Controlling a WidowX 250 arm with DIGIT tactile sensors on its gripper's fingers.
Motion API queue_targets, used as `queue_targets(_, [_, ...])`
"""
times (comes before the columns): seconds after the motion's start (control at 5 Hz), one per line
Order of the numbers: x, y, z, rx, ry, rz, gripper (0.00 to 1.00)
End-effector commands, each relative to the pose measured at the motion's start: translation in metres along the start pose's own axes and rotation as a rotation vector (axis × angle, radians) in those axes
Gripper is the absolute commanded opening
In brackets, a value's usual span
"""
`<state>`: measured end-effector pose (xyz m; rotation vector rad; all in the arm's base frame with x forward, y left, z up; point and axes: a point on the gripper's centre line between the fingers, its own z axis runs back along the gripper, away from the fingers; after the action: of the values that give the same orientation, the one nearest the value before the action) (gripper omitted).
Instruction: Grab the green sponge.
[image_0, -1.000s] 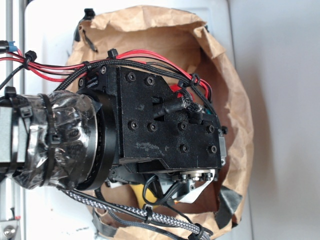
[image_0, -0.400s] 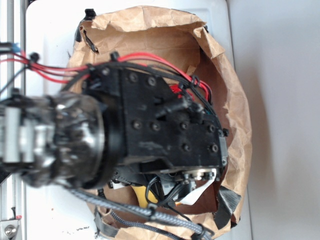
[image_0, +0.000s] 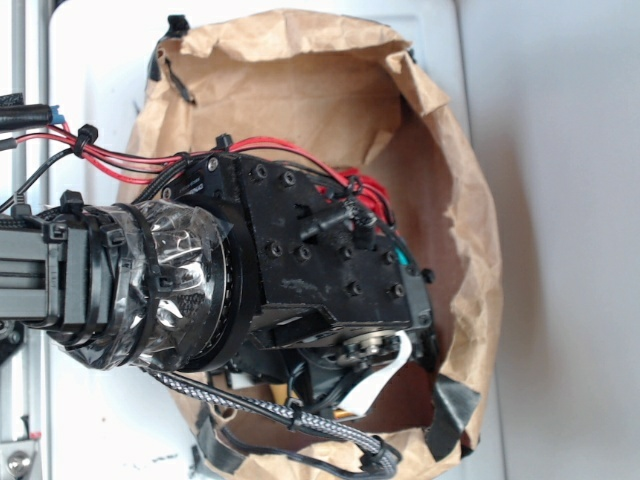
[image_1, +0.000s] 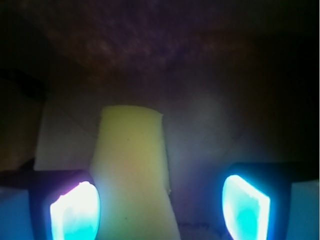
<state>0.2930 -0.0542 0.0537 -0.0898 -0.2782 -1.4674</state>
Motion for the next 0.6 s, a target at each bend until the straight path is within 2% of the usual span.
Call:
queue_targets(0.0, [0.0073,-0.0085,0.0115,0.032,-0.005,-0.089,1.0])
queue_targets(0.4, [0.005,-0.0174,0.0045,0.048,0.023,-0.11,1.0])
